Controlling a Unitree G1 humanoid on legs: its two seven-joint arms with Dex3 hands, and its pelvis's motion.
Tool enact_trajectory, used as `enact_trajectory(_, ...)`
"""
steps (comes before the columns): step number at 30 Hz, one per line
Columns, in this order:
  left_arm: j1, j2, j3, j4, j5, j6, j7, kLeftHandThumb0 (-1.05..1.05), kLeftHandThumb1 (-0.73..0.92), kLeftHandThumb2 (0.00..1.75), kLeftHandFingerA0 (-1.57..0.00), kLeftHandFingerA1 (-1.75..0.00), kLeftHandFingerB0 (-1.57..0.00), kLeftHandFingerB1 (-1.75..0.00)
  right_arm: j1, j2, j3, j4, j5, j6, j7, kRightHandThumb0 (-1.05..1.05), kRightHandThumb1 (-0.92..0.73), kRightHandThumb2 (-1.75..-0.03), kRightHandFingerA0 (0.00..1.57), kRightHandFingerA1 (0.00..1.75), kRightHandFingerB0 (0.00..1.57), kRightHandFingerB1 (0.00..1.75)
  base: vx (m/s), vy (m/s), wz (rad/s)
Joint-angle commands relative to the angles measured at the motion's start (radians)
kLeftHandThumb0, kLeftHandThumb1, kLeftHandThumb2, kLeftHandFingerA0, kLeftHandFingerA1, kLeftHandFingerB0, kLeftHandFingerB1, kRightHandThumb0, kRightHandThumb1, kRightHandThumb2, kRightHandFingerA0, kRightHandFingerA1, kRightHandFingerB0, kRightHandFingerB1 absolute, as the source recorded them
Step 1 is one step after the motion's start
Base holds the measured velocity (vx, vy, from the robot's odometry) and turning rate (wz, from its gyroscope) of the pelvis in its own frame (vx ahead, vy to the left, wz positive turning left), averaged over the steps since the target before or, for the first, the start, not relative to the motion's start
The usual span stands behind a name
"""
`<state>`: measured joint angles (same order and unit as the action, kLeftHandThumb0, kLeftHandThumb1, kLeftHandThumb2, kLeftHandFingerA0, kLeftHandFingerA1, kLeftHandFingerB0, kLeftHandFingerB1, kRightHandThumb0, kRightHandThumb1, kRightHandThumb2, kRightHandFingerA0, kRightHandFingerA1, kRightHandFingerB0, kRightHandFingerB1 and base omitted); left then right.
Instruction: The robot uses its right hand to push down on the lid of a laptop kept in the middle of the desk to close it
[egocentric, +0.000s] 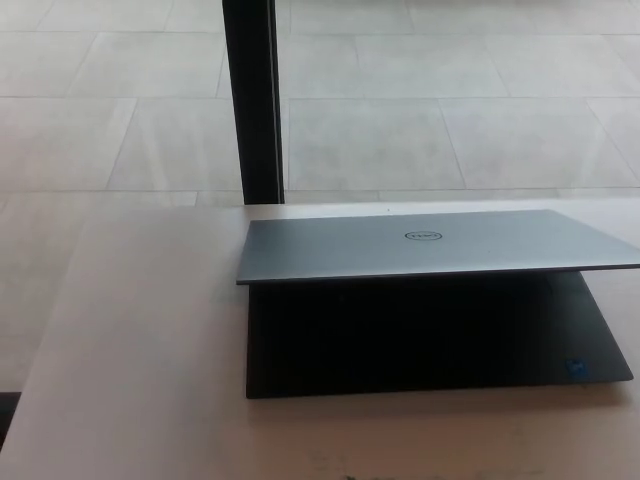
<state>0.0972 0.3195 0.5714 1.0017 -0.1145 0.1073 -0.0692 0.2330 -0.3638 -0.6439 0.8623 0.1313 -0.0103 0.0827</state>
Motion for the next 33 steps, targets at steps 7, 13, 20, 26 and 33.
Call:
enact_trajectory(7,-0.06,0.058,0.269,0.091,-0.246,-0.019,-0.003,-1.05,0.92,0.7,-0.29,-1.45,-0.23,-1.23,-0.165,-0.147,-0.429,-0.078,0.383,0.145,-0.089,-0.67,-0.9,-0.67,0.4,0.38,0.24,0.3,0.0,0.0,0.0)
enact_trajectory(13,-0.064,0.061,0.282,0.093,-0.235,-0.017,0.0,-1.05,0.91,0.7,-0.27,-1.4,-0.21,-1.2,-0.381,-0.27,-0.483,-0.186,0.386,0.21,-0.201,-0.68,-0.75,-0.97,0.28,0.48,0.16,0.41,0.0,0.0,0.0)
enact_trajectory(20,-0.06,0.06,0.28,0.103,-0.234,-0.026,-0.009,-1.05,0.92,0.71,-0.26,-1.42,-0.19,-1.21,-0.545,-0.341,-0.227,-0.519,0.263,0.213,-0.048,-0.68,-0.77,-1.06,0.26,0.6,0.12,0.43,0.0,0.0,0.0)
enact_trajectory(26,-0.06,0.063,0.275,0.115,-0.244,-0.035,-0.015,-1.05,0.92,0.7,-0.28,-1.43,-0.22,-1.21,-0.62,-0.367,-0.013,-0.697,0.147,0.194,-0.024,-0.72,-0.92,-0.7,0.35,0.58,0.33,0.36,0.0,0.0,0.0)
enact_trajectory(33,-0.07,0.059,0.268,0.127,-0.251,-0.034,0.0,-1.05,0.91,0.7,-0.29,-1.46,-0.25,-1.28,-0.72,-0.408,0.244,-0.779,0.024,0.125,0.053,-0.88,-0.9,-0.68,0.33,0.41,0.29,0.3,0.0,0.0,0.0)
